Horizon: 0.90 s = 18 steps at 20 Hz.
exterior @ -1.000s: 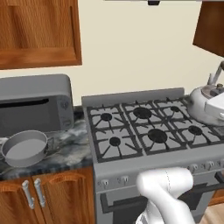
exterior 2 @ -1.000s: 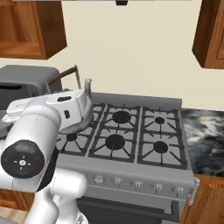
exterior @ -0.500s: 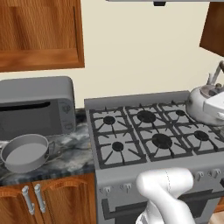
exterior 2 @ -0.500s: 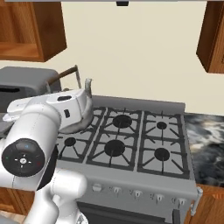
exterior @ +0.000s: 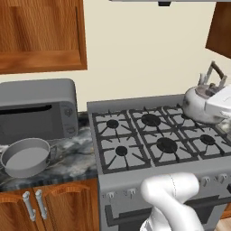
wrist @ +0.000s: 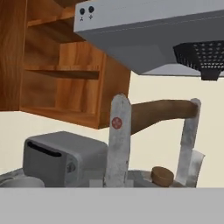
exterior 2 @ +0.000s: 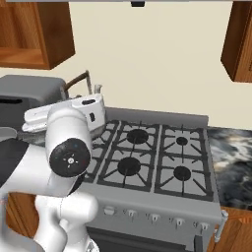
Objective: Pick the kettle from the cabinet and place it on a stove burner. Then pick the pot from the counter and place it on another stove burner. Finally, turn both burners on.
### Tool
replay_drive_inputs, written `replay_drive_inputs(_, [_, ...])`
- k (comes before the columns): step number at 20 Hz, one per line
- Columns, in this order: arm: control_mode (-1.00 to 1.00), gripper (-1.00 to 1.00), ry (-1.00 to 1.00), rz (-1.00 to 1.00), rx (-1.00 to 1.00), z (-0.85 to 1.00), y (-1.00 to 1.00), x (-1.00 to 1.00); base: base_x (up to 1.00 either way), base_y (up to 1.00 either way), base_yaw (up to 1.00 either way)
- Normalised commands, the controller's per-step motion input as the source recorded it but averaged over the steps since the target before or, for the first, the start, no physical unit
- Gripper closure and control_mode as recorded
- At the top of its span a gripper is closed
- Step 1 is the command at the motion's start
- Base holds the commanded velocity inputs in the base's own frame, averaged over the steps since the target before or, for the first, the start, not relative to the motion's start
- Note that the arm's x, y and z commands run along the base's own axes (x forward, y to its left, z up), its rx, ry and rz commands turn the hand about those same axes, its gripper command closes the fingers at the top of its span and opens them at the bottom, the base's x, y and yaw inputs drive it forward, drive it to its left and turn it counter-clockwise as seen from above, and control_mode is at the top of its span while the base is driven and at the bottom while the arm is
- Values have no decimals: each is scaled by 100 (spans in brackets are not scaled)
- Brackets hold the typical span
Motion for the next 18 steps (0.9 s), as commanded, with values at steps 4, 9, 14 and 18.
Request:
replay_drive_inputs(4, [-100, 100, 0, 24, 0, -12, 0, 39, 0, 0, 0])
replay_drive_inputs(9, [-100, 100, 0, 25, 0, -16, 0, 35, 0, 0, 0])
replay_drive_inputs(14, [-100, 100, 0, 23, 0, -8, 1, 31, 0, 0, 0])
replay_drive_inputs(18, [-100, 100, 0, 17, 0, -10, 13, 5, 0, 0, 0])
